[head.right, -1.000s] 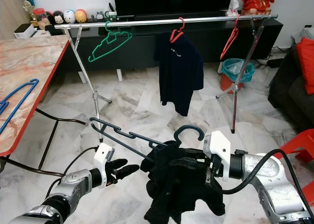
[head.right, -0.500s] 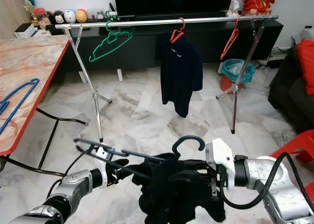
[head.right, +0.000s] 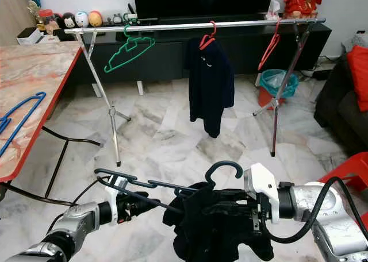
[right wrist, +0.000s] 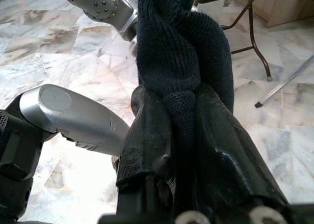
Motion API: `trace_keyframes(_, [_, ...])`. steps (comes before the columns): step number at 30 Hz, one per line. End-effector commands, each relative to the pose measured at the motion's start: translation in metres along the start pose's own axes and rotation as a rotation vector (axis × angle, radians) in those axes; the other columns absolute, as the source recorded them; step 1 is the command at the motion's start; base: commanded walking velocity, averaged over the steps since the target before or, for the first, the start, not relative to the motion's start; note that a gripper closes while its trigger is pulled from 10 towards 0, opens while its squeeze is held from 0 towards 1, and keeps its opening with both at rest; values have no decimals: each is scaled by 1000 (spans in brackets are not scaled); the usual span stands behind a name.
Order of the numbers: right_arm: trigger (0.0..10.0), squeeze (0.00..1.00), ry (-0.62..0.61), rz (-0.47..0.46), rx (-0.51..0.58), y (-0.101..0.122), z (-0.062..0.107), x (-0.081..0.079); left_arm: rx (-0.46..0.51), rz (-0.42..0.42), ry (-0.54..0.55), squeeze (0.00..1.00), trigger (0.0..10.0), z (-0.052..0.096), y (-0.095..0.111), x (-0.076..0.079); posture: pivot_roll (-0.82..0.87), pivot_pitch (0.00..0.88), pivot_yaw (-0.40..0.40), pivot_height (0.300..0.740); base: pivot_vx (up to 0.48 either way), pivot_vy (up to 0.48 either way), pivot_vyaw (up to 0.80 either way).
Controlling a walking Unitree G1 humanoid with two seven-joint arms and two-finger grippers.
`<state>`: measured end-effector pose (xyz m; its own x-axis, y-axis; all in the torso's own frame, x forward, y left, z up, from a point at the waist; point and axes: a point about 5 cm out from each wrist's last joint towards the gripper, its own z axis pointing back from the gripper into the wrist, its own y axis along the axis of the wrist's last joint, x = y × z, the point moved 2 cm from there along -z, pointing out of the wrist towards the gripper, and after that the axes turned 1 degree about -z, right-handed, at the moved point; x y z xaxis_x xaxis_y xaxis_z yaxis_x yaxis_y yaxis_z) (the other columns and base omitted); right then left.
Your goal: Hang hanger
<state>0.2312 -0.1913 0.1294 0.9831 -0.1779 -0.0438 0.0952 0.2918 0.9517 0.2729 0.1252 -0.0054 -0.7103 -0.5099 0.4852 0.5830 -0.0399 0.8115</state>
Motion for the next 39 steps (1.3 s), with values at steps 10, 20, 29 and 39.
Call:
trace_keyframes(10, [10000, 0, 76, 173, -195, -1, -5, 3, -41, -38, 161, 0, 10000, 1, -1, -12, -67, 0, -2, 740, 0, 0, 0])
trace_keyframes(20, [10000, 0, -74, 259, -723, -61, 42, 30, -35, -56, 294, 0, 10000, 5, -2, -21, -75, 0, -5, 740, 0, 0, 0])
trace_keyframes(29, [10000, 0, -40, 319, -690, -58, 32, 33, -33, -58, 232, 0, 10000, -1, -2, -15, -77, 0, -1, 740, 0, 0, 0])
trace_keyframes(39, [10000, 0, 7, 339, -680, -50, 35, 35, -55, -70, 217, 0, 10000, -3, -6, -12, -83, 0, -5, 740, 0, 0, 0])
